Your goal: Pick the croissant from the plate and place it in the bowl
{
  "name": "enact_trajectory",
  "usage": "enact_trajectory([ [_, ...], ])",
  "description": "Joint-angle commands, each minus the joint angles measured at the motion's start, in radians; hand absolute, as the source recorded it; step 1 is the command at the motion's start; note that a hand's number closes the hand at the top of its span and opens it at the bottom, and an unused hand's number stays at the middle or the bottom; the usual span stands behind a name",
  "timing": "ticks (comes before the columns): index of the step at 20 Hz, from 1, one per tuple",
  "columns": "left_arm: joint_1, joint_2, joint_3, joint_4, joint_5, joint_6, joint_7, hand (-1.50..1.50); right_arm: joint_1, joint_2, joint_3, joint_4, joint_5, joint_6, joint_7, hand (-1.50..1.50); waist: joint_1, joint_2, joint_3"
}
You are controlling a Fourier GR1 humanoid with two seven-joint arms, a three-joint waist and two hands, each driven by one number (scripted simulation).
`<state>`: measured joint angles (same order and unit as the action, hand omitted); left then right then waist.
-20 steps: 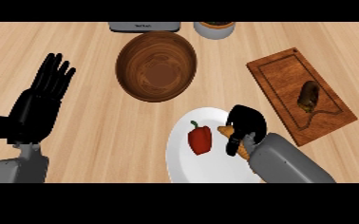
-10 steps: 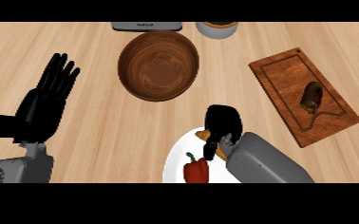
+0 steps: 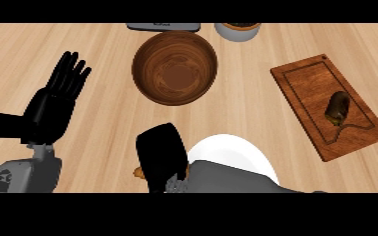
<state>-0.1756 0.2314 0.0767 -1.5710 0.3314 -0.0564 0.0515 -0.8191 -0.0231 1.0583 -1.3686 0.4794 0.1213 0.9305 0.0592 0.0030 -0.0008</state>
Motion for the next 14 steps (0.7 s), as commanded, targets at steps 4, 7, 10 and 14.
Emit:
enact_trajectory([
  [4, 0.022, 0.000, 0.003, -0.032, 0.000, 0.013, 0.033, 0.00, -0.211, 0.022, -0.030, -0.074, 0.061, -0.105, 0.187, 1.50, -0.028, -0.009, 0.000],
  [7, 0.009, 0.026, 0.043, 0.007, 0.014, -0.013, -0.001, 0.00, -0.297, 0.023, -0.081, -0.106, 0.096, -0.090, 0.287, 1.50, -0.039, -0.009, -0.001],
  [10, 0.017, 0.006, 0.027, 0.019, -0.004, 0.003, 0.000, 0.00, -0.331, 0.022, -0.136, -0.128, 0.144, -0.072, 0.348, 1.50, -0.056, -0.010, 0.000],
  [14, 0.042, -0.005, 0.031, -0.022, 0.000, 0.008, -0.008, 0.00, -0.366, 0.022, -0.249, -0.053, 0.179, -0.050, 0.308, 1.50, -0.053, -0.008, 0.000],
])
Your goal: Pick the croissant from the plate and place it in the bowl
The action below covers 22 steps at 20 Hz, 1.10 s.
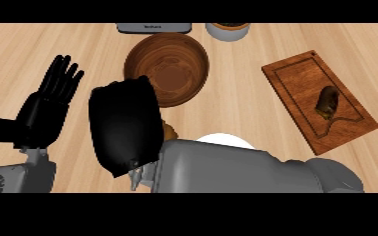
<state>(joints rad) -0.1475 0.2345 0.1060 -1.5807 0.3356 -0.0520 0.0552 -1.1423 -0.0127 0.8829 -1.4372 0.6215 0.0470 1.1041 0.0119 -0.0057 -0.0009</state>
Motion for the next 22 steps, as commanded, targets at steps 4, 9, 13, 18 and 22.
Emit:
enact_trajectory([
  [4, 0.044, 0.006, 0.018, -0.029, 0.009, -0.016, -0.009, 0.00, -0.028, -0.004, -0.172, 0.146, 0.079, -0.041, 0.010, 1.50, -0.001, 0.005, 0.000],
  [9, 0.024, -0.012, 0.001, -0.034, 0.006, -0.017, 0.000, 0.00, -0.050, 0.012, -0.274, 0.311, 0.128, -0.122, -0.116, 1.50, 0.005, 0.008, 0.000],
  [13, 0.038, 0.011, 0.017, -0.081, 0.016, -0.013, 0.050, 0.00, -0.039, 0.002, -0.375, 0.412, 0.116, -0.195, -0.262, 1.50, 0.011, 0.008, 0.001],
  [18, 0.021, -0.049, -0.022, -0.024, -0.039, 0.008, -0.025, 0.00, -0.046, 0.012, -0.459, 0.640, 0.098, -0.343, -0.478, 1.50, 0.017, 0.016, 0.000],
  [22, -0.015, -0.017, -0.009, -0.016, -0.004, -0.032, 0.006, 0.00, -0.105, 0.012, -0.491, 0.876, 0.091, -0.393, -0.568, 1.50, 0.046, 0.027, 0.000],
])
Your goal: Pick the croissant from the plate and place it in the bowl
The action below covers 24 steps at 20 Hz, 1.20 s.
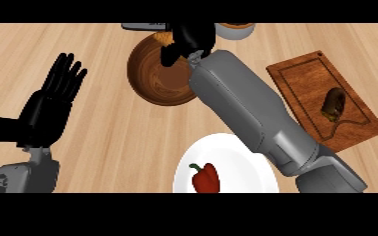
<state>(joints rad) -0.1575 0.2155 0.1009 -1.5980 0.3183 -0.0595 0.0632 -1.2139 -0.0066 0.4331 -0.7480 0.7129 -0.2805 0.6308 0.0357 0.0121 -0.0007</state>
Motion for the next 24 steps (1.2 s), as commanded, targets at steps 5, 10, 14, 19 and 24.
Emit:
enact_trajectory([
  [5, -0.060, 0.008, 0.001, 0.020, -0.003, -0.009, 0.007, 0.00, -0.036, 0.006, -0.042, 0.337, -0.055, 0.040, -0.181, 1.50, 0.030, 0.017, 0.000],
  [10, -0.061, 0.023, 0.009, -0.010, 0.018, -0.024, 0.029, 0.00, -0.058, 0.005, -0.178, 0.438, -0.173, 0.042, -0.207, -1.50, 0.061, 0.026, 0.001],
  [14, -0.095, 0.007, 0.000, 0.035, 0.015, -0.031, 0.012, 0.00, 0.005, 0.007, -0.189, 0.446, -0.216, 0.008, -0.396, -1.50, 0.064, 0.031, 0.001],
  [19, -0.065, 0.019, 0.011, 0.034, 0.018, -0.038, 0.013, 0.00, -0.040, 0.002, -0.325, 0.400, -0.324, -0.081, -0.521, -1.50, 0.061, 0.026, 0.003],
  [24, -0.050, 0.006, 0.003, 0.022, 0.009, -0.030, 0.007, 0.00, -0.026, 0.007, -0.500, 0.322, -0.491, -0.179, -0.636, -1.50, 0.044, 0.018, 0.003],
])
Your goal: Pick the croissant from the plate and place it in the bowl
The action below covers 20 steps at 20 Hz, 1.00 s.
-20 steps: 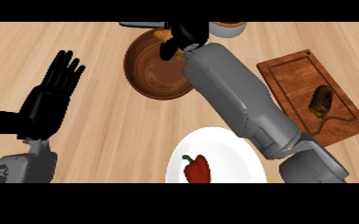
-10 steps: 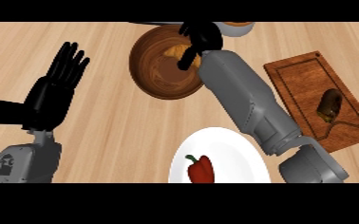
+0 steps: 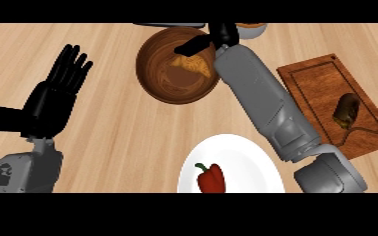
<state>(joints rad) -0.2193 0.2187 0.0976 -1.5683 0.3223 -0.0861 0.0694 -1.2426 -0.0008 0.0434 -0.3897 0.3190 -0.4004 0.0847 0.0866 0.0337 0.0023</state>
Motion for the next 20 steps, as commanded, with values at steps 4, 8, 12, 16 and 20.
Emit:
enact_trajectory([
  [4, 0.072, -0.019, -0.004, -0.018, -0.003, -0.005, -0.024, 0.00, 0.002, -0.071, -0.185, 0.017, -0.143, -0.036, -0.157, -1.50, -0.024, -0.011, -0.002],
  [8, 0.063, -0.007, 0.011, -0.018, -0.006, 0.002, -0.013, 0.00, 0.039, -0.150, -0.213, 0.055, -0.148, -0.012, -0.223, -1.50, -0.043, -0.016, -0.002],
  [12, 0.097, -0.033, -0.010, -0.062, -0.041, 0.047, 0.002, 0.00, 0.120, -0.200, -0.234, 0.015, -0.182, 0.070, -0.245, -1.50, -0.071, -0.030, -0.002],
  [16, 0.074, 0.017, 0.057, -0.034, 0.008, 0.001, 0.002, 0.00, 0.193, -0.295, -0.243, 0.004, -0.198, 0.202, -0.278, -1.50, -0.078, -0.030, -0.002],
  [20, 0.108, -0.012, 0.025, -0.070, -0.035, 0.036, 0.012, 0.00, 0.288, -0.341, -0.241, -0.083, -0.223, 0.312, -0.285, -1.50, -0.088, -0.036, -0.002],
])
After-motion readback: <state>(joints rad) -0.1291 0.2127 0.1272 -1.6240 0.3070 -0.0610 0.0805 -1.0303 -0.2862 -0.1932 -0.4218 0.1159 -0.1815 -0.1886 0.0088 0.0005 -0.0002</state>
